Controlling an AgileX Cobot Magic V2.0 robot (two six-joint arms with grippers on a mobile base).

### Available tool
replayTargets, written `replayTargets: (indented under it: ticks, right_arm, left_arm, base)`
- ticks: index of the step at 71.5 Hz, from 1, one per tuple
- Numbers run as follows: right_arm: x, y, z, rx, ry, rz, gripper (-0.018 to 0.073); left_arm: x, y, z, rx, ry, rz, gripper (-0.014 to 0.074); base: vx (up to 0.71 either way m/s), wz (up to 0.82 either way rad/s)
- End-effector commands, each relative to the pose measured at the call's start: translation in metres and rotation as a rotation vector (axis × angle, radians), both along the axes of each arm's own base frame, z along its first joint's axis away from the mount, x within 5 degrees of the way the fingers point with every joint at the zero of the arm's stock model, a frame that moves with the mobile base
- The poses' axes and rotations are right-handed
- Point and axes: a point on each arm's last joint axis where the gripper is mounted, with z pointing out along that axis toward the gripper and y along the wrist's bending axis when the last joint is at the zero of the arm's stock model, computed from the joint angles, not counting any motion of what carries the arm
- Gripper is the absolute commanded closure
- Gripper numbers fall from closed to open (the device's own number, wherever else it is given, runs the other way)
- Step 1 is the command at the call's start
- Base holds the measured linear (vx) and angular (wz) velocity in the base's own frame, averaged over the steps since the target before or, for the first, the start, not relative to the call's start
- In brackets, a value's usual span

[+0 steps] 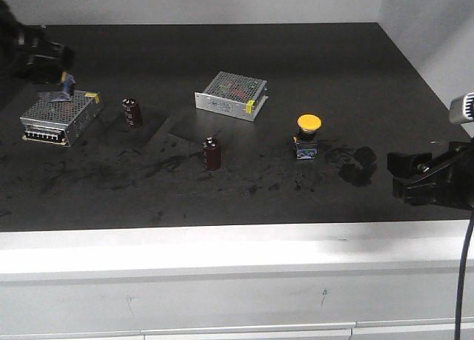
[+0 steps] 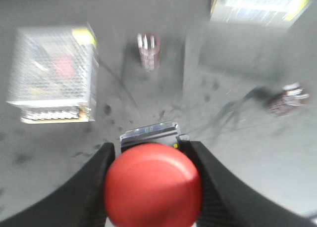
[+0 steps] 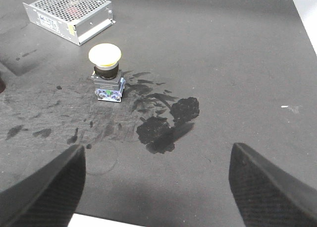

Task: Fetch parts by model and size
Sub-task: 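Lift the red-capped button with the left gripper and withdraw, then lower the right gripper onto the yellow-capped button and close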

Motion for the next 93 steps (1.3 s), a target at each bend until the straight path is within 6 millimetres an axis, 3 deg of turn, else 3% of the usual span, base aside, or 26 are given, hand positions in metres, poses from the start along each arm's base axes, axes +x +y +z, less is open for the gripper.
replayTargets:
  ticks: [1,11,19,44,56,72,82,93]
  right_arm:
    - [0.002,0.002,0.020,0.010,-0.124,0.016,-0.0011]
    - [0.002,0.002,0.020,0.043,-0.117,0.005,-0.0011]
    - [0.002,0.003,0.020,0.066,-0.113,0.000,-0.0011]
    - [0.001,0.002,0.018,0.039,-0.093,0.007,-0.0011]
    - [0.001,0.002,0.018,0.030,-0.092,0.011,-0.0011]
    - [0.005,0.005,0.026,0.011,-0.052,0.029,-0.0011]
    - [0.021,0.028,0.048,-0.037,-0.005,0.132,-0.0011]
    - [0.055,0.059,0.064,-0.014,0.052,0.186,-0.0011]
  left_arm:
    - [-0.040,0.005,0.024,-0.037,-0.193,-0.004,0.0602]
    - [-0.088,0.014,0.017,-0.055,-0.298,0.000,0.0602]
    - [-0.125,0.020,0.000,-0.061,-0.332,0.001,0.0602]
    - [-0.204,0.033,-0.054,-0.055,-0.303,-0.002,0.0602]
    - [-0.222,0.036,-0.069,-0.045,-0.260,-0.003,0.0602]
    - [-0.228,0.037,-0.069,-0.052,-0.278,-0.004,0.0602]
    - [-0.228,0.037,-0.069,-0.052,-0.278,-0.004,0.0602]
    - [-0.228,0.037,-0.069,-0.052,-0.278,-0.004,0.0602]
  base:
    - [0.00,0.00]
    - [0.00,0.00]
    - [0.00,0.00]
    - [0.00,0.00]
    - [0.00,0.00]
    - [0.00,0.00]
    - [0.00,0.00]
    - [0.00,0.00]
